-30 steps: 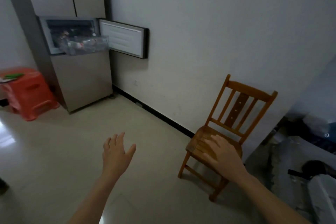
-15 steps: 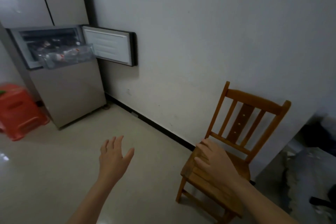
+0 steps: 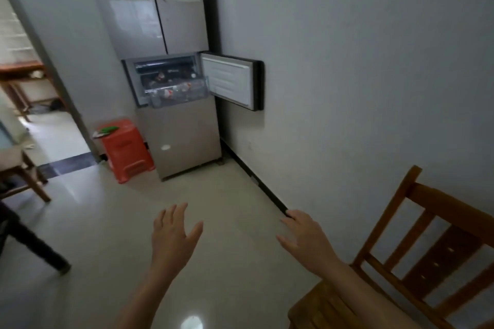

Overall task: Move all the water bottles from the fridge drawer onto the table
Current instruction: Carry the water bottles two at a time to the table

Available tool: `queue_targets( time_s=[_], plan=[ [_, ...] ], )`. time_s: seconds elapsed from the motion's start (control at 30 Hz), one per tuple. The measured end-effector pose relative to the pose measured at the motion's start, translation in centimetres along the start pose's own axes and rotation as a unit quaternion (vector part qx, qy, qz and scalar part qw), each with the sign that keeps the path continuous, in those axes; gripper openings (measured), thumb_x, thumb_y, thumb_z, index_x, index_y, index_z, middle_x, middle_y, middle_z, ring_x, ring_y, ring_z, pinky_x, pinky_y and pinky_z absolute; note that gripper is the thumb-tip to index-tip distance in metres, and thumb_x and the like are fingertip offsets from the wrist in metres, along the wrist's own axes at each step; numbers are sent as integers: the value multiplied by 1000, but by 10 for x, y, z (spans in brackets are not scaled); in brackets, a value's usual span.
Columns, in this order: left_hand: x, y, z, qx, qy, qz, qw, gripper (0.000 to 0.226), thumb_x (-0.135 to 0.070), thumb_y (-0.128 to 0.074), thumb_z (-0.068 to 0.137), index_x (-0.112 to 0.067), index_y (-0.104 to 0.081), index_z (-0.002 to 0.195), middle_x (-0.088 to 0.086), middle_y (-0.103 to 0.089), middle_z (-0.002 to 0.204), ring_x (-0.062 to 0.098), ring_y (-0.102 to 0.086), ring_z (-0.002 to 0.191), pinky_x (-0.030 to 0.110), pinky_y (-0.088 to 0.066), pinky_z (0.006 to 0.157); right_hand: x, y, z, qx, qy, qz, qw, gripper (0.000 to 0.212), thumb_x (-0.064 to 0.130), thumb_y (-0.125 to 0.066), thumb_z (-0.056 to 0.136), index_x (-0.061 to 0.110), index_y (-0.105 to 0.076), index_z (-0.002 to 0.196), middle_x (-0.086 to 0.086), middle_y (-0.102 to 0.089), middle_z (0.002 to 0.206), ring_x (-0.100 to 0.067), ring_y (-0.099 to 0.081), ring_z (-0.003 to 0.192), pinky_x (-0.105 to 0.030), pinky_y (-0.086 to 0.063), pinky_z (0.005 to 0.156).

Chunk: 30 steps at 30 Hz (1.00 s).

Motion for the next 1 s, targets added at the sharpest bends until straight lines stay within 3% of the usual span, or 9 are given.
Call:
queue_targets(
  time_s=[0.2,0.3,0.5,0.63,0.7,0.8,1.0],
  plan=[
    [30,11,29,-43,69,37,996,60,-35,-58,87,-10,-38,138,14,-37,145,33,-22,136,42,-20,110,6,-24,58,31,64,49,996,46,49,-39,79,19,-71,92,-1,-70,91,-16,-69,81,-27,-55,64],
    [40,9,54,-59,89,40,993,60,-34,-59,87,-10,-39,138,14,-37,144,33,-22,136,43,-20,110,10,-27,101,33,84,30,995,46,47,-41,74,17,-72,90,-2,-70,89,-17,-70,78,-27,-55,61],
    [57,3,134,-82,96,23,992,59,-33,-59,87,-9,-40,137,14,-38,143,33,-23,136,43,-22,109,18,-42,199,24,118,29,992,51,47,-41,77,11,-70,98,-8,-70,96,-23,-69,86,-34,-55,68],
    [63,4,198,-87,87,27,992,59,-33,-59,86,-9,-40,136,14,-39,142,34,-24,135,44,-24,108,23,-50,270,32,135,-7,990,53,49,-39,75,12,-72,95,-7,-71,94,-21,-70,85,-31,-56,64],
    [63,2,229,-88,81,20,993,59,-33,-59,87,-9,-39,137,14,-38,143,34,-23,135,44,-24,108,22,-57,302,46,135,5,990,58,51,-37,77,11,-69,105,-11,-68,105,-25,-67,96,-37,-55,73],
    [66,-4,277,-84,79,18,993,60,-36,-56,88,-11,-36,139,12,-35,145,32,-22,136,43,-23,109,21,-70,351,70,130,25,989,69,55,-35,80,12,-51,131,-11,-48,136,-24,-43,128,-39,-37,102],
    [72,-29,350,-69,92,12,993,61,-39,-52,90,-14,-31,141,9,-29,148,29,-16,138,40,-20,110,0,-97,425,89,107,22,990,80,63,-21,75,18,-38,140,-7,-34,147,-19,-28,137,-34,-25,109]
  ],
)
Point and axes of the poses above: each hand's wrist, its own z-axis towards the middle knuckle, its own y-axis out of the back of the hand, x = y × z, the point moved 6 cm from there along z, towards the middle knuckle
